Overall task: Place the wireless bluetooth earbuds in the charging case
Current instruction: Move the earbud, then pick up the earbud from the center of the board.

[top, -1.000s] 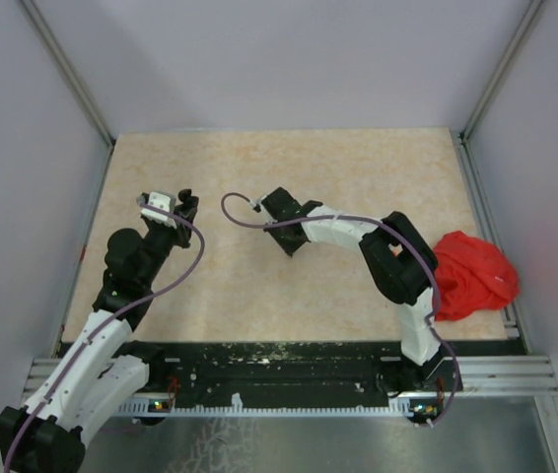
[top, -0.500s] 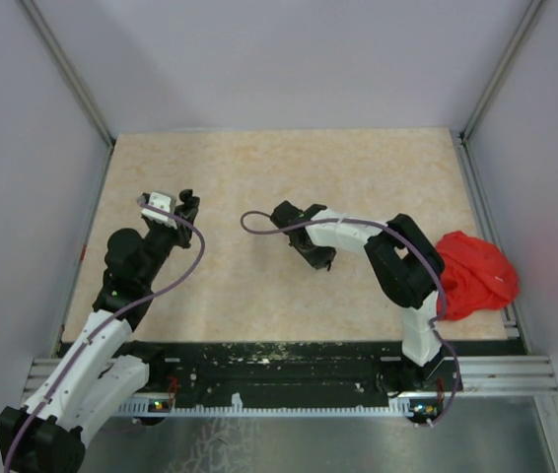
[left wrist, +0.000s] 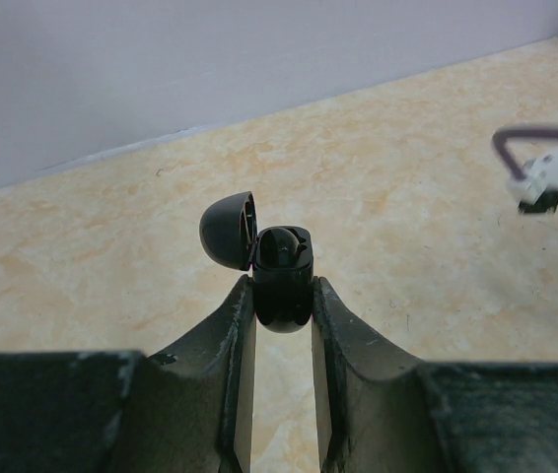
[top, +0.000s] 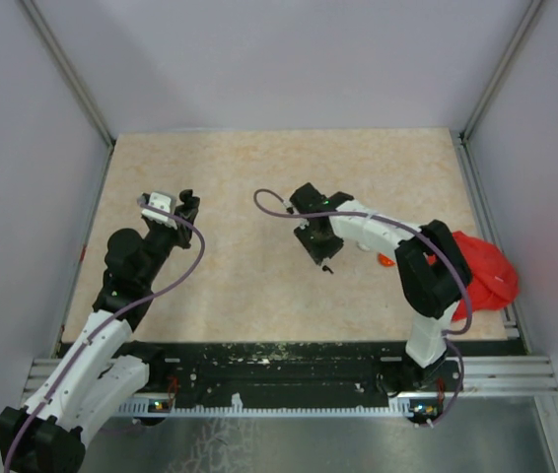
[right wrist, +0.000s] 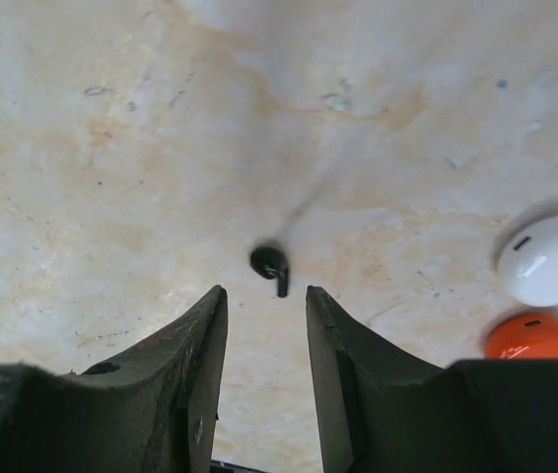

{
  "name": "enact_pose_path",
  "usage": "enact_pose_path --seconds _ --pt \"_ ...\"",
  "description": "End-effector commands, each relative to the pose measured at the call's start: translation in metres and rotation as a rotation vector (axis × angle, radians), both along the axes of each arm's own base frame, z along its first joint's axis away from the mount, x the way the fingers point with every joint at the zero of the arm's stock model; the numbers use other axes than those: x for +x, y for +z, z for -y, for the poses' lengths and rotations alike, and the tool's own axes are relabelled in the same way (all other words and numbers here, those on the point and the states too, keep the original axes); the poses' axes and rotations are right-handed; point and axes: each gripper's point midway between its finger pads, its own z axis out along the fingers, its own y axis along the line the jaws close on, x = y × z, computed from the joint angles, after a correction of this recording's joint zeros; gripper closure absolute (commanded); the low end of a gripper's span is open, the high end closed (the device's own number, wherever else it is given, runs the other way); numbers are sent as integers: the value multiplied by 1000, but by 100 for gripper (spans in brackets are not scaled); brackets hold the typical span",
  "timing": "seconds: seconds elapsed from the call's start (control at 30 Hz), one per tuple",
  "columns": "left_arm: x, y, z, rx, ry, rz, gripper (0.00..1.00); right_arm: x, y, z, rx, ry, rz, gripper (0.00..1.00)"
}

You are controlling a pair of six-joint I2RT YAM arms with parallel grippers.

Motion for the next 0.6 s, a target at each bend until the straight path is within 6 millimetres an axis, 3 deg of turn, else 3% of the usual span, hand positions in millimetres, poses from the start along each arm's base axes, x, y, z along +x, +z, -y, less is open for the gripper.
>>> enact_pose_path --seconds 0.0,0.23,0.57 --pt "0 9 1 -12 -11 28 99 18 35 6 215 -79 48 63" --pt "-1 7 8 -7 -52 17 99 13 19 2 299 -63 -18 64" --pt "-1 3 16 -4 -96 2 99 10 -10 9 237 -68 -58 66"
